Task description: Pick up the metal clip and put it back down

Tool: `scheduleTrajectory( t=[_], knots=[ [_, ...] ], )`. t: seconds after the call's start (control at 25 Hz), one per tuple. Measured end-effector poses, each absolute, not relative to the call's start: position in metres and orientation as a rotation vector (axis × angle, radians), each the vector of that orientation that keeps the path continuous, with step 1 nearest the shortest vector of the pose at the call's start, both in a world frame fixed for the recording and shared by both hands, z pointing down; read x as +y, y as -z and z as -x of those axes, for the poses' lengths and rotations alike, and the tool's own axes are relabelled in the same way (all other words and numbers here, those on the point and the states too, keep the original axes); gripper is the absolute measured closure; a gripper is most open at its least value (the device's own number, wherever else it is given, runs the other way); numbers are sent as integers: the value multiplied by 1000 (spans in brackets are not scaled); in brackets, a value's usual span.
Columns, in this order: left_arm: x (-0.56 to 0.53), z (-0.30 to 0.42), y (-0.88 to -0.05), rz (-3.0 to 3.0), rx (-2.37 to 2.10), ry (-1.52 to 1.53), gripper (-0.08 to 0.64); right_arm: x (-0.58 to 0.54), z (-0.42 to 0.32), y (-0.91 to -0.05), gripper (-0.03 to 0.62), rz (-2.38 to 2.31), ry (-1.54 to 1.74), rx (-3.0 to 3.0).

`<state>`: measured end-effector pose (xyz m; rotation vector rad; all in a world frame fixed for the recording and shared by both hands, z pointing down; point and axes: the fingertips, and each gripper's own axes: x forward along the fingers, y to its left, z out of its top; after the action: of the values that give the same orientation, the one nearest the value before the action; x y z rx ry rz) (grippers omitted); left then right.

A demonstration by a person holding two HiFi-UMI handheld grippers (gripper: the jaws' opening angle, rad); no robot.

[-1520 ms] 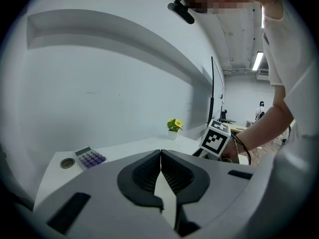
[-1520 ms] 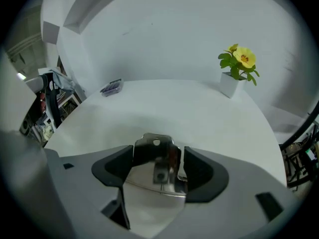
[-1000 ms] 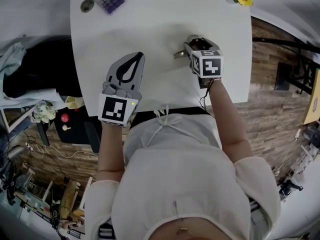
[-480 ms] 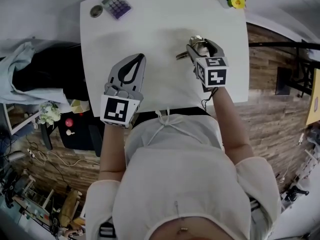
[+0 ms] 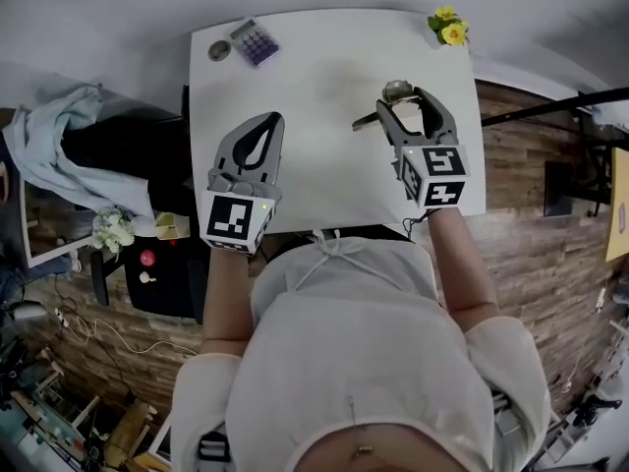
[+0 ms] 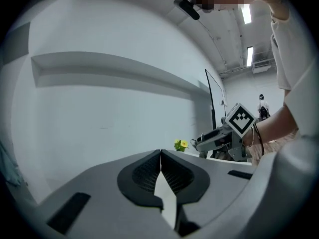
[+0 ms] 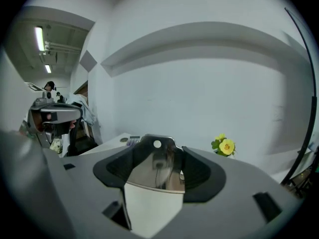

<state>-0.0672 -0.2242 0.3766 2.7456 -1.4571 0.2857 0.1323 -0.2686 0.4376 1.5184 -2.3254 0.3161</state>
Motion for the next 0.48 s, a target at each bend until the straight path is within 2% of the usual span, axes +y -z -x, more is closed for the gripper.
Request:
scheduleTrajectory(
  t=[0.48],
  knots=[
    [-212,99,-331,-2692,-1624,-174,540,-221,-141,-344,293,-1627,3,-2481]
  ],
)
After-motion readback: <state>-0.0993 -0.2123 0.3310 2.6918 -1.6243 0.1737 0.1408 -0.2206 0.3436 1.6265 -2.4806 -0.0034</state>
